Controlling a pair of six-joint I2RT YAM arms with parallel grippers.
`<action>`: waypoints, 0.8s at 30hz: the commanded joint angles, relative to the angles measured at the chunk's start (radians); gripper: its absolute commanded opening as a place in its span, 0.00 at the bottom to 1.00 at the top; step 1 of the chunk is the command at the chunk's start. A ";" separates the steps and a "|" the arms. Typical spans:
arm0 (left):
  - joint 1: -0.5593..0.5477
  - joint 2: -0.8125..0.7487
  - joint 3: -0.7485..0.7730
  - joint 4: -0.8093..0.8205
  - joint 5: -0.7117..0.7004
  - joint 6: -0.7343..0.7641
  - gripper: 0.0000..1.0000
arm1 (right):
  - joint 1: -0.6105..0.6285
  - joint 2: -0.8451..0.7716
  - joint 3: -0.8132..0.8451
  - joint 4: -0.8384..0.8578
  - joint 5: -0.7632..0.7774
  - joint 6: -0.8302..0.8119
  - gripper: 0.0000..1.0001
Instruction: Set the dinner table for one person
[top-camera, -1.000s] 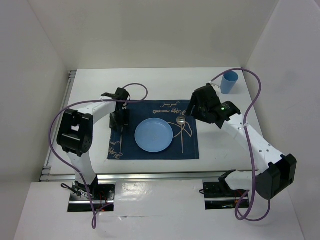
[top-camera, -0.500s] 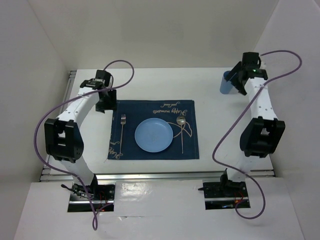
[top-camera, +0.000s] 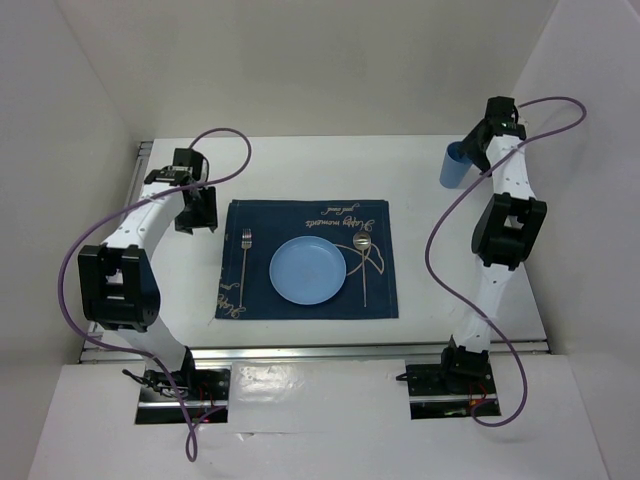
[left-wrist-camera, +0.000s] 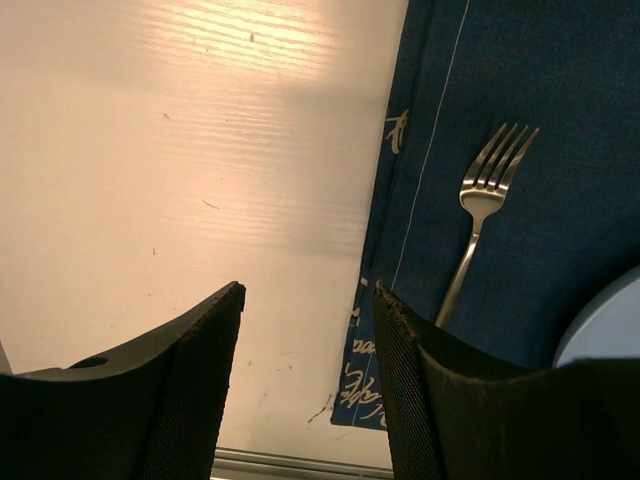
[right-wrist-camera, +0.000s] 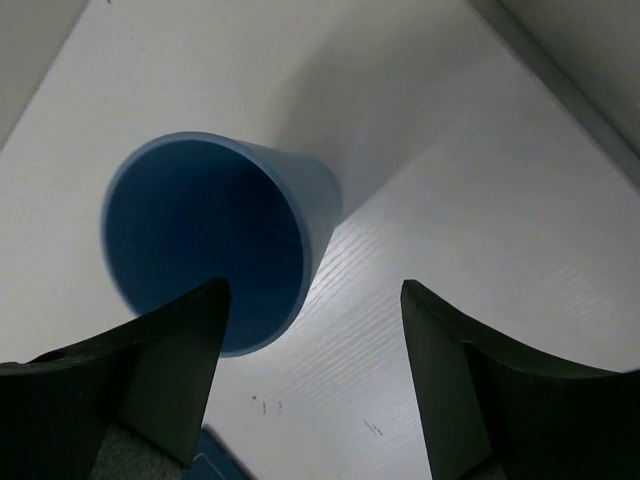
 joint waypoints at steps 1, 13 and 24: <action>0.015 -0.034 0.014 0.020 -0.027 0.023 0.62 | -0.008 -0.008 -0.008 0.032 0.000 -0.017 0.76; 0.024 -0.015 0.014 0.020 -0.027 0.032 0.62 | 0.004 -0.028 -0.037 0.051 0.040 -0.106 0.00; 0.024 -0.005 0.003 0.029 -0.050 0.059 0.62 | 0.284 -0.241 -0.134 -0.093 -0.016 -0.259 0.00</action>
